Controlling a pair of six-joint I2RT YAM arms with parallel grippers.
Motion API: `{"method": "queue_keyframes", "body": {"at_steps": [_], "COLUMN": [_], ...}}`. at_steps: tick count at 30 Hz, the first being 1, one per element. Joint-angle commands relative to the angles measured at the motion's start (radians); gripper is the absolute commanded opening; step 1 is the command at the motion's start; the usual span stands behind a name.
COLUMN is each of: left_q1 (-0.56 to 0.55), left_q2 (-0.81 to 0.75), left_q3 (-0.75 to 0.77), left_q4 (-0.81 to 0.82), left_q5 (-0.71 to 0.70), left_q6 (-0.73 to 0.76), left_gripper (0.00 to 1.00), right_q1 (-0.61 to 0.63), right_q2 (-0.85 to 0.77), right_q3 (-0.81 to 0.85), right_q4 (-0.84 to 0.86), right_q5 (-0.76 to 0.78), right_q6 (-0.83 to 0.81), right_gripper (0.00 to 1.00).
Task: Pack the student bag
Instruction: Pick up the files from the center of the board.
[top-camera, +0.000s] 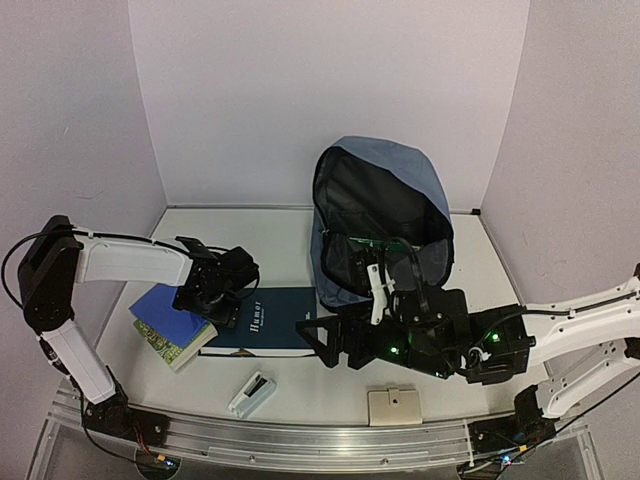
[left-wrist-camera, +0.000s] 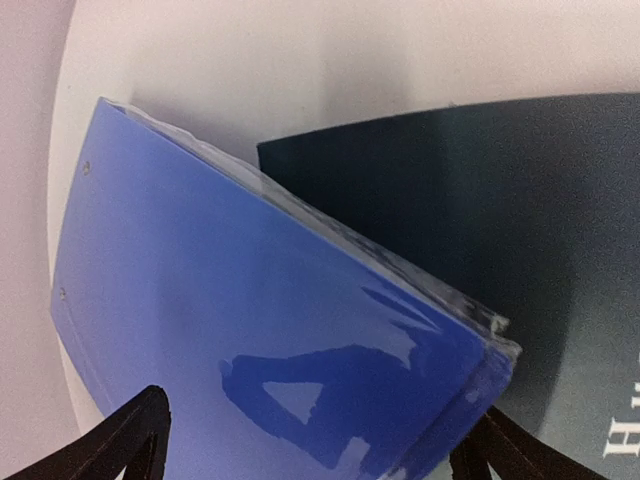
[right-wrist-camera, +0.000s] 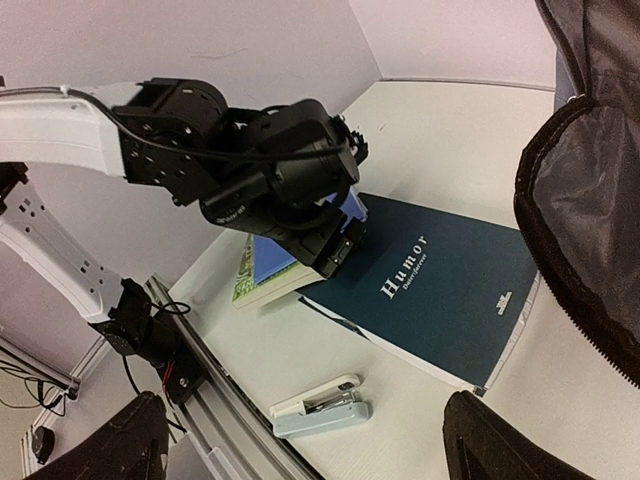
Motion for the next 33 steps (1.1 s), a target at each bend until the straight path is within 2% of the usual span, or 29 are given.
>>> {"method": "queue_keyframes", "body": {"at_steps": [1, 7, 10, 14, 23, 31, 33], "left_q1": [-0.013, -0.027, -0.029, -0.029, -0.029, -0.036, -0.039], "left_q2": [0.033, 0.051, 0.039, 0.012, -0.042, -0.152, -0.206], "left_q3": [0.073, 0.1, 0.102, 0.102, 0.07, 0.111, 0.119], "left_q4": [-0.058, -0.097, -0.12, -0.156, -0.134, -0.043, -0.007], "left_q5": [-0.177, -0.244, -0.26, -0.284, -0.298, -0.143, -0.06], "left_q6": [-0.035, -0.061, -0.078, -0.098, -0.082, 0.022, 0.075], "left_gripper": [0.71, 0.35, 0.14, 0.01, 0.0, 0.0, 0.0], "right_q1": [0.0, -0.001, 0.0, 0.0, 0.0, -0.001, -0.002], "right_q2": [-0.037, -0.023, -0.012, 0.004, 0.042, 0.07, 0.102], "right_q3": [0.012, 0.013, 0.021, 0.044, 0.08, 0.106, 0.134], "right_q4": [0.052, 0.064, 0.065, 0.065, 0.074, 0.078, 0.079], "right_q5": [0.035, 0.028, 0.035, 0.047, 0.048, 0.085, 0.107], "right_q6": [0.005, 0.011, 0.004, -0.015, -0.041, -0.067, -0.078], "right_gripper": [0.91, 0.91, 0.9, 0.9, 0.9, 0.91, 0.93]}}
